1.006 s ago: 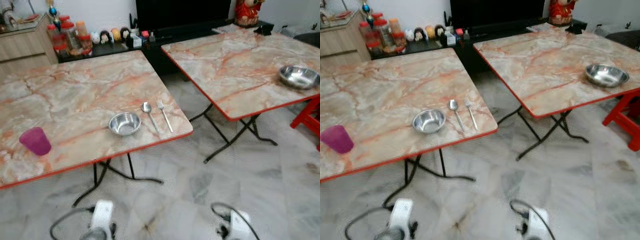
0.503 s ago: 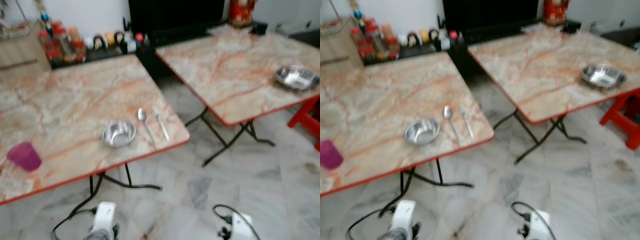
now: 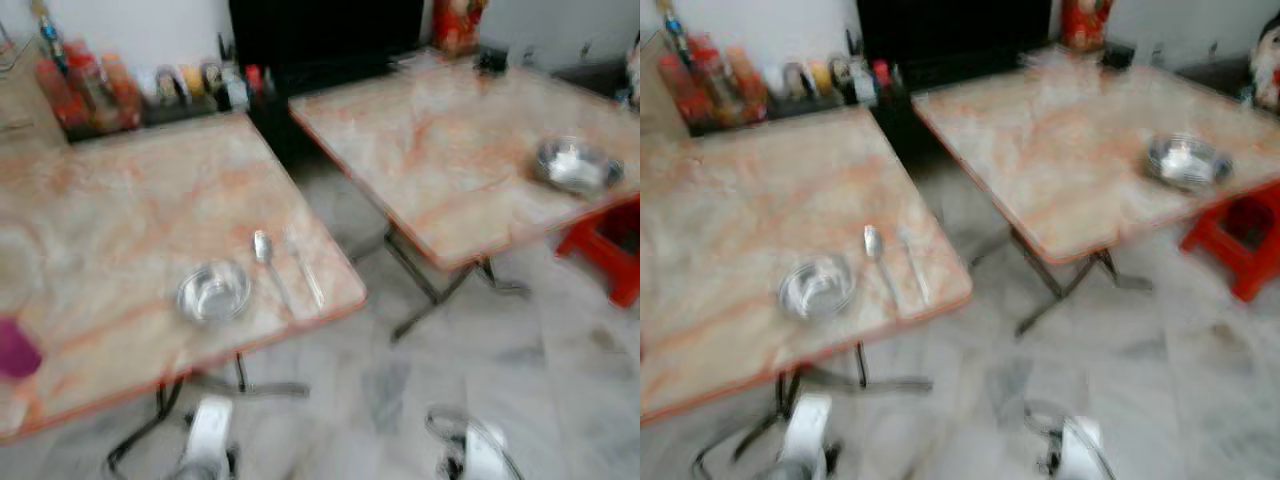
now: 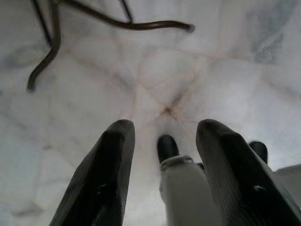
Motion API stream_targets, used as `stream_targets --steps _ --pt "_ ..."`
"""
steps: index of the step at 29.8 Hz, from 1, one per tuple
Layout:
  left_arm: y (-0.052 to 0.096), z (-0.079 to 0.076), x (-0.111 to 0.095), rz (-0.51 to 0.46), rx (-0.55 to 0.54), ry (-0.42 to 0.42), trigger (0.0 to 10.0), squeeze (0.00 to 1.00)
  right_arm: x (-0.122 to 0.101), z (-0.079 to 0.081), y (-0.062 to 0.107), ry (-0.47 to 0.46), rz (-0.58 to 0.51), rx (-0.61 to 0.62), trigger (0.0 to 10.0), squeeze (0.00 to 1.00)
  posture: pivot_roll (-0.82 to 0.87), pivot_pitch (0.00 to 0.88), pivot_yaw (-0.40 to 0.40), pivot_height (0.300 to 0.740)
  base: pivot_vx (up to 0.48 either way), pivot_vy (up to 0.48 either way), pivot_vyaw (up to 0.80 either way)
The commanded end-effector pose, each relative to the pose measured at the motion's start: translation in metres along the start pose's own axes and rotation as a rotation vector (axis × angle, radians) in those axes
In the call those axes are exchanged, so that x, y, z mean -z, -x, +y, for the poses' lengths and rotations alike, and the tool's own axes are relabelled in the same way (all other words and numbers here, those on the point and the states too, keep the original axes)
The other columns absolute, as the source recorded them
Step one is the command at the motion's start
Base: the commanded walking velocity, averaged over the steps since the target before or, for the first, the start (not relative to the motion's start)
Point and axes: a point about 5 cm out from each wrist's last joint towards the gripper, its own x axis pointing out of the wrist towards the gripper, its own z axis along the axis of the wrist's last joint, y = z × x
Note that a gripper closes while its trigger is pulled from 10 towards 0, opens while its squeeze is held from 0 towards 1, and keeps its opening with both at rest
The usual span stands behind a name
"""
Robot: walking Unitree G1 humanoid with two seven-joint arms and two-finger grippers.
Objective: Setting the table
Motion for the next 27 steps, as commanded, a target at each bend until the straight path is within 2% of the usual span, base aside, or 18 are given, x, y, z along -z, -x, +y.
stream_targets --steps 1,5,12,18,22,27 --pt "0.0022 0.0135 0.0078 0.028 -0.036 -0.002 10.0 0.00 -0.0031 0.0156 -0.0008 0.010 -0.014 -0.042 10.0 0.00 -0.03 0.000 0.017 0.740 0.259 0.000 0.80" --pt "0.0028 0.0150 0.0102 0.033 -0.035 -0.015 10.0 0.00 -0.0005 0.0162 -0.0002 0.031 -0.003 -0.055 10.0 0.00 -0.03 0.000 0.025 0.740 0.259 0.000 0.53" --pt "0.0030 0.0188 0.0091 0.033 -0.033 -0.043 10.0 0.00 -0.0055 0.0173 -0.0018 0.039 -0.010 -0.061 10.0 0.00 -0.03 0.000 0.028 0.740 0.258 0.000 0.00" --pt "0.0027 0.0193 0.0075 0.029 -0.040 -0.031 10.0 0.00 -0.0059 0.0174 -0.0019 0.053 -0.010 -0.063 10.0 0.00 -0.03 0.000 0.019 0.740 0.000 0.000 0.00" --pt "0.0030 0.0199 0.0088 0.032 -0.041 -0.030 10.0 0.00 -0.0042 0.0174 -0.0015 0.075 -0.003 -0.067 10.0 0.00 -0.03 0.000 0.015 0.740 0.000 0.000 0.63" --pt "0.0035 0.0212 0.0107 0.036 -0.045 -0.021 10.0 0.00 -0.0035 0.0183 -0.0014 0.055 0.001 -0.070 10.0 0.00 -0.02 0.000 0.010 0.740 0.000 0.000 0.80"
